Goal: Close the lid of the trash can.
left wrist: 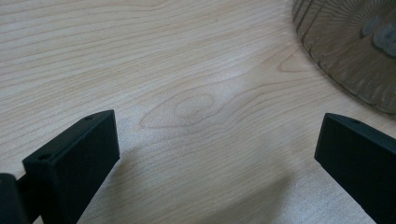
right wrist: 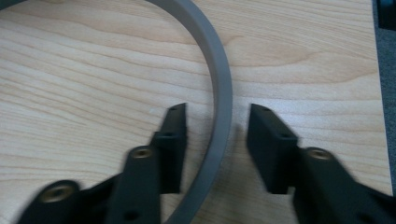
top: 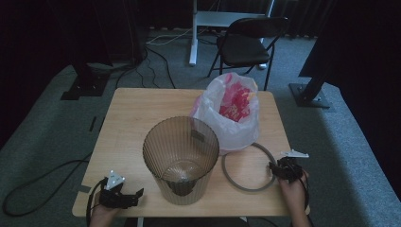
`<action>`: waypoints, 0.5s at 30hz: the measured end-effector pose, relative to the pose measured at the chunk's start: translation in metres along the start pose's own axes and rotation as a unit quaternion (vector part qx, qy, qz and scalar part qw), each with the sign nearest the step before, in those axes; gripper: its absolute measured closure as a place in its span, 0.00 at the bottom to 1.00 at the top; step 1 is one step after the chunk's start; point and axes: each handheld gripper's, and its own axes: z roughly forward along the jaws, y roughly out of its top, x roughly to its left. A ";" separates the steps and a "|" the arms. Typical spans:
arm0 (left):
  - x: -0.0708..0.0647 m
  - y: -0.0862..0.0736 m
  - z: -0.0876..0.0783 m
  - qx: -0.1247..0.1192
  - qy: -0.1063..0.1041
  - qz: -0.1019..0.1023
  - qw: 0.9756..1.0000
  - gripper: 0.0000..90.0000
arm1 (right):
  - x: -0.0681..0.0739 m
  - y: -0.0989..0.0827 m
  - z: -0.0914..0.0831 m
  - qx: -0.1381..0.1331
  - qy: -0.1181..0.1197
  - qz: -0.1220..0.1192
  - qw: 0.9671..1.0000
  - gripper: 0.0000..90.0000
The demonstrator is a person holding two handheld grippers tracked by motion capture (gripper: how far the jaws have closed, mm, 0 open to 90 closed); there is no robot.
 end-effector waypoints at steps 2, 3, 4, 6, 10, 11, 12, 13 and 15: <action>0.000 0.000 0.000 0.002 -0.001 0.000 1.000 0.00 | 0.001 0.001 0.000 0.002 0.000 -0.001 1.000 0.82; 0.000 0.000 0.000 0.003 -0.001 0.001 1.000 0.00 | 0.001 0.001 0.000 0.001 -0.002 -0.001 1.000 0.85; 0.000 0.000 0.000 0.002 -0.002 0.002 1.000 0.00 | 0.001 0.001 0.000 0.001 -0.003 0.001 1.000 0.86; 0.000 0.000 0.000 0.003 -0.001 0.003 1.000 0.00 | 0.001 0.002 0.000 0.003 -0.007 0.005 1.000 0.90; 0.000 0.000 0.000 0.002 -0.002 0.002 1.000 0.00 | 0.001 0.004 0.000 0.008 -0.007 0.010 1.000 0.91; 0.000 0.000 0.000 0.001 -0.002 0.000 1.000 0.00 | 0.001 0.004 0.000 0.010 -0.006 0.011 1.000 0.91; 0.000 0.000 0.000 0.000 -0.002 -0.001 1.000 0.00 | 0.000 0.005 0.000 0.012 -0.003 0.016 1.000 0.91; 0.000 0.000 0.000 0.000 -0.002 -0.001 1.000 0.00 | -0.001 0.005 0.000 0.014 0.003 0.019 1.000 0.92; 0.000 0.000 0.000 0.002 -0.001 0.001 1.000 0.00 | -0.004 0.005 0.000 0.014 0.022 0.030 0.999 0.92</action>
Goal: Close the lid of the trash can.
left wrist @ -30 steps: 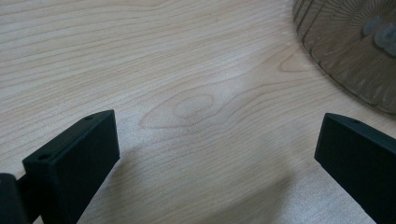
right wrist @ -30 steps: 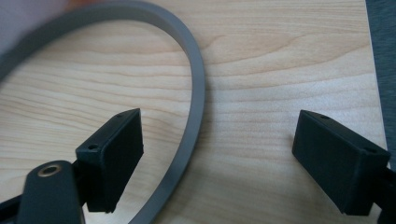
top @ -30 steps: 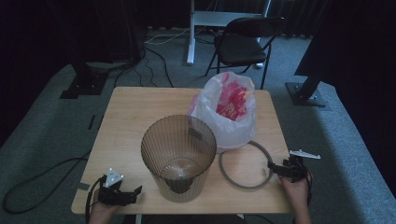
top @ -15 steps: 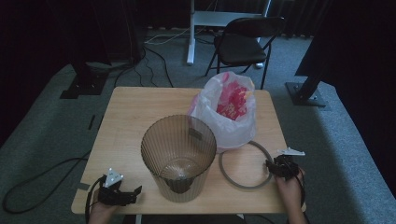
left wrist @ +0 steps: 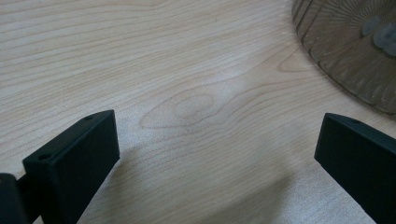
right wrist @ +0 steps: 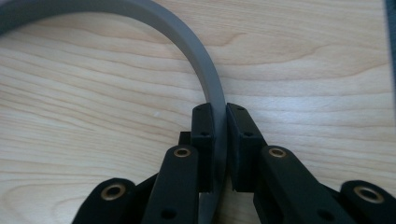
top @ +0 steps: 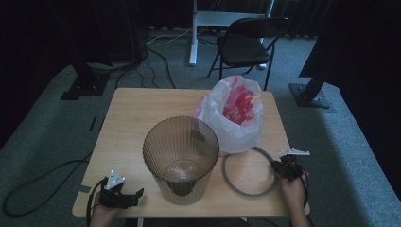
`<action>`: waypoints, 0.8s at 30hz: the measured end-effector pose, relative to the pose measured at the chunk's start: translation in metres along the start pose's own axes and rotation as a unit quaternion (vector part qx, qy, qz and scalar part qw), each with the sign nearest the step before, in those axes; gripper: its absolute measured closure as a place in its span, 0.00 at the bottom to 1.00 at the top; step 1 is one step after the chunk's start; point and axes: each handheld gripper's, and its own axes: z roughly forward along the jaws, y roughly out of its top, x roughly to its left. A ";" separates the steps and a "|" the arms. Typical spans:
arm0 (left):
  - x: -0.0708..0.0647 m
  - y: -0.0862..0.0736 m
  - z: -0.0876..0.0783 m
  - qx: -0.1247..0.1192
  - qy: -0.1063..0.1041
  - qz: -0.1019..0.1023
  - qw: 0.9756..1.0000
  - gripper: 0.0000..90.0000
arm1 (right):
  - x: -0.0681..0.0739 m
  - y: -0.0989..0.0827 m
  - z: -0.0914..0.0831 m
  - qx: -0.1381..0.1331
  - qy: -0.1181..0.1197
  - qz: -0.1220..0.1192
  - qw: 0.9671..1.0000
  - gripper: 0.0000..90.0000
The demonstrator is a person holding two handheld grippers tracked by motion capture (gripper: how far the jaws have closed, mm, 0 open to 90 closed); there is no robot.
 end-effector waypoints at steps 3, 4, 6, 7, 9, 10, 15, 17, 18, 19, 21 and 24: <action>0.000 0.000 0.000 0.001 0.000 0.000 1.000 0.00 | -0.007 0.000 -0.001 -0.007 0.036 0.033 0.999 0.92; 0.000 0.000 0.000 0.002 0.000 0.000 1.000 0.00 | -0.010 0.000 -0.003 -0.013 0.050 0.046 0.998 0.92; 0.000 0.000 0.000 0.001 0.000 -0.001 1.000 0.00 | -0.014 0.000 -0.006 -0.023 0.074 0.066 0.995 0.92; 0.000 0.000 0.000 0.000 0.000 -0.001 1.000 0.00 | -0.016 0.000 -0.008 -0.031 0.087 0.077 0.993 0.93; 0.000 0.000 0.000 0.000 0.001 -0.001 1.000 0.00 | -0.020 0.000 -0.013 -0.044 0.109 0.095 0.989 0.93; 0.000 0.000 0.000 -0.004 0.000 -0.005 1.000 0.00 | -0.020 0.001 -0.015 -0.045 0.106 0.093 0.989 0.93; 0.000 0.000 0.000 -0.002 0.000 -0.003 1.000 0.00 | -0.020 0.002 -0.023 -0.052 0.114 0.096 0.987 0.93; 0.000 0.000 0.000 0.000 0.001 0.000 1.000 0.00 | -0.020 0.002 -0.025 -0.054 0.117 0.094 0.987 0.93; 0.000 0.000 0.000 -0.001 0.001 -0.003 1.000 0.00 | -0.019 0.001 -0.027 -0.054 0.120 0.093 0.987 0.93; 0.000 0.000 0.000 -0.001 0.001 -0.003 1.000 0.00 | -0.018 0.001 -0.028 -0.055 0.121 0.092 0.987 0.93; 0.000 0.000 0.000 -0.001 0.001 -0.003 1.000 0.00 | -0.018 0.001 -0.031 -0.055 0.126 0.090 0.986 0.93; 0.000 0.000 0.000 -0.001 0.001 -0.003 1.000 0.00 | -0.017 0.001 -0.036 -0.060 0.134 0.091 0.985 0.93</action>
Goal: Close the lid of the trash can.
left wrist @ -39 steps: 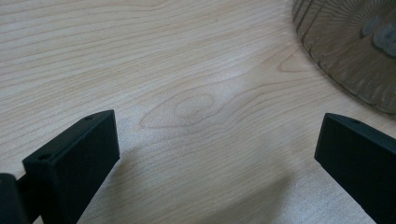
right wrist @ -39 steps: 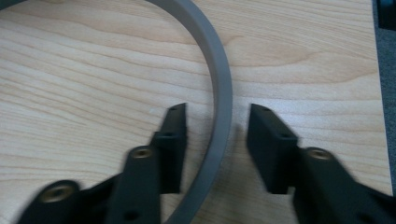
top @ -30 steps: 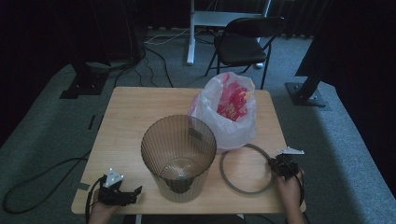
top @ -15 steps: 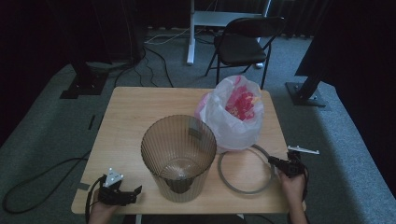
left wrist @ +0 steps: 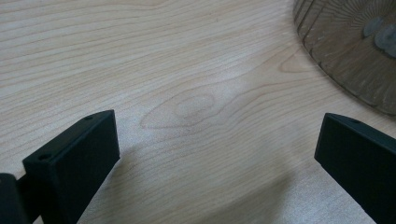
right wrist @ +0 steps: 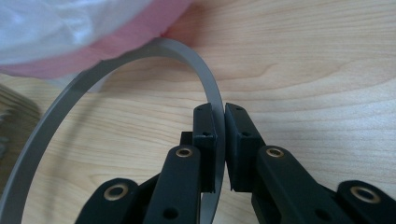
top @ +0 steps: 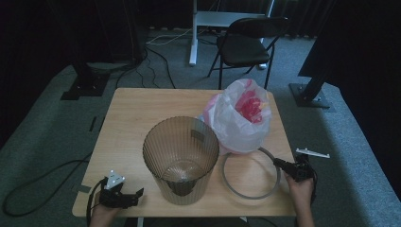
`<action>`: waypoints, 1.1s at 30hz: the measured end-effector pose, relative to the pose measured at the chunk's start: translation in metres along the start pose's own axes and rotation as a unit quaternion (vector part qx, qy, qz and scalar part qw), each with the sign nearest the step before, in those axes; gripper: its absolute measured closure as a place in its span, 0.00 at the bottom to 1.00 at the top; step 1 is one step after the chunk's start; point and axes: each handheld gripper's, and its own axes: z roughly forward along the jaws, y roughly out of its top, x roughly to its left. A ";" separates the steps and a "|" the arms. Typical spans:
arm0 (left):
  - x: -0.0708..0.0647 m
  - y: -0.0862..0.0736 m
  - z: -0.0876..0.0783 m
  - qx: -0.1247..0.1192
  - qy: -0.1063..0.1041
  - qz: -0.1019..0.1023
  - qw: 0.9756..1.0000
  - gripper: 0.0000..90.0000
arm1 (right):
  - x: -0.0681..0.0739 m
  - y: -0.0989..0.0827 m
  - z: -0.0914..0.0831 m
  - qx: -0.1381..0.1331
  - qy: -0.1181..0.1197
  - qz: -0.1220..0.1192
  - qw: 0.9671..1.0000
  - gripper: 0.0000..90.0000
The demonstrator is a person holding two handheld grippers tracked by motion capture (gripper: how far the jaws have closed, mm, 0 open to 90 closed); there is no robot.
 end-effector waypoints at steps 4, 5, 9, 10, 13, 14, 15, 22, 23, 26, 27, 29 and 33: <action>0.000 0.000 0.000 0.000 0.001 0.000 1.000 0.00 | 0.001 0.002 -0.009 -0.018 0.019 0.006 1.000 0.93; 0.000 0.000 0.000 0.001 0.001 0.000 1.000 0.00 | 0.002 0.003 -0.012 -0.019 0.024 0.005 1.000 0.93; 0.000 0.000 0.000 0.002 0.000 0.001 1.000 0.00 | 0.004 0.006 -0.021 -0.031 0.035 0.004 0.999 0.93; 0.000 0.000 0.000 0.002 0.000 0.001 1.000 0.00 | 0.005 0.006 -0.023 -0.032 0.037 0.002 0.999 0.93; 0.000 0.000 0.000 0.002 0.000 0.000 1.000 0.00 | 0.006 0.008 -0.028 -0.038 0.043 0.003 0.998 0.93; 0.000 0.000 0.000 0.001 0.001 0.000 1.000 0.00 | 0.006 0.008 -0.030 -0.040 0.046 0.004 0.998 0.93; 0.000 0.000 0.000 0.001 0.001 0.000 1.000 0.00 | 0.006 0.008 -0.030 -0.039 0.048 0.002 0.998 0.93; 0.000 0.000 0.000 0.001 0.001 0.000 1.000 0.00 | 0.008 0.009 -0.036 -0.042 0.058 0.001 0.997 0.93; 0.000 0.000 0.000 0.001 0.001 -0.001 1.000 0.00 | 0.008 0.009 -0.037 -0.042 0.058 0.002 0.997 0.93; 0.000 0.000 0.000 0.001 0.001 -0.001 1.000 0.00 | 0.009 0.010 -0.039 -0.044 0.065 0.003 0.997 0.93; 0.000 0.000 0.000 0.001 0.000 -0.001 1.000 0.00 | 0.008 0.011 -0.041 -0.047 0.069 0.002 0.996 0.93; 0.000 0.000 0.000 0.001 0.001 -0.001 1.000 0.00 | 0.007 0.012 -0.043 -0.054 0.082 0.008 0.995 0.93; 0.000 0.000 0.000 0.001 0.000 -0.001 1.000 0.00 | 0.010 0.017 -0.049 -0.063 0.085 0.006 0.994 0.93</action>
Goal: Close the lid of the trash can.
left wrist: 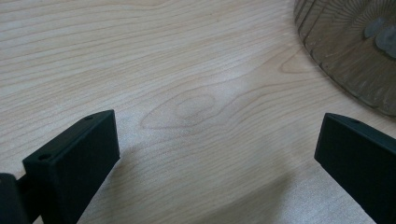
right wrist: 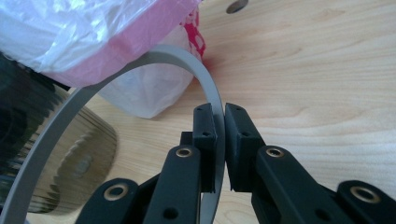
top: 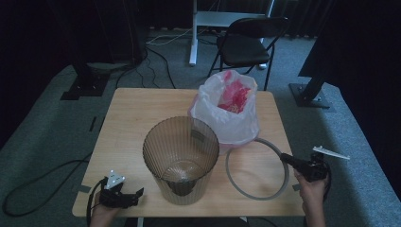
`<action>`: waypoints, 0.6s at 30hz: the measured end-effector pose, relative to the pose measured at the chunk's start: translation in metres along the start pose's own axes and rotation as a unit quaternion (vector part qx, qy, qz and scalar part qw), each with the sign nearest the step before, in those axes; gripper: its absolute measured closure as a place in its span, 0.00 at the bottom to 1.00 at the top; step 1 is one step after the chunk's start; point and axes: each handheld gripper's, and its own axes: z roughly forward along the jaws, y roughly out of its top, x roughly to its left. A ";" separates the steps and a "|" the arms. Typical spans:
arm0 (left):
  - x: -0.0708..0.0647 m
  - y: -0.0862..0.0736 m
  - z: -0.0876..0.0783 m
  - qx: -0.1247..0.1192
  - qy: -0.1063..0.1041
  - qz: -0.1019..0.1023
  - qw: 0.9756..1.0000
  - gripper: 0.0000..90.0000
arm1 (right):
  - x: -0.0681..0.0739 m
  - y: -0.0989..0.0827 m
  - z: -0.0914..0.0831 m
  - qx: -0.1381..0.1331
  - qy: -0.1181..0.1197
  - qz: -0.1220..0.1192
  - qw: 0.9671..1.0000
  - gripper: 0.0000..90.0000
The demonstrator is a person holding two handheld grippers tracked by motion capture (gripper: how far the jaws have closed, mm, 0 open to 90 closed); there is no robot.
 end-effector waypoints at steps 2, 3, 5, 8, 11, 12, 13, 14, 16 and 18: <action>0.000 0.000 0.000 0.000 0.000 0.001 1.000 0.00 | 0.002 0.003 -0.002 -0.007 0.006 -0.001 1.000 0.93; 0.000 0.000 0.000 0.001 0.000 0.000 1.000 0.00 | 0.003 0.004 -0.004 -0.008 0.009 0.000 1.000 0.93; 0.000 0.000 0.000 0.000 0.000 -0.001 1.000 0.00 | 0.004 0.007 -0.007 -0.016 0.015 0.000 1.000 0.93; 0.000 0.000 0.000 -0.002 0.000 -0.002 1.000 0.00 | 0.008 0.011 -0.012 -0.023 0.019 -0.005 1.000 0.93; 0.000 0.000 0.000 -0.002 -0.001 -0.003 1.000 0.00 | 0.012 0.015 -0.018 -0.035 0.027 -0.011 0.999 0.93; 0.000 0.000 0.000 0.001 0.000 -0.001 1.000 0.00 | 0.014 0.016 -0.020 -0.040 0.031 -0.009 0.999 0.93; 0.000 0.000 0.000 0.002 0.000 -0.001 1.000 0.00 | 0.015 0.018 -0.022 -0.042 0.036 -0.012 0.998 0.93; 0.000 0.000 0.000 0.001 0.000 -0.001 1.000 0.00 | 0.018 0.019 -0.024 -0.048 0.039 -0.014 0.998 0.93; 0.000 0.000 0.000 0.000 0.000 -0.001 1.000 0.00 | 0.023 0.022 -0.028 -0.055 0.050 -0.019 0.997 0.93; 0.000 0.000 0.000 0.000 0.000 -0.001 1.000 0.00 | 0.028 0.026 -0.031 -0.061 0.061 -0.024 0.996 0.93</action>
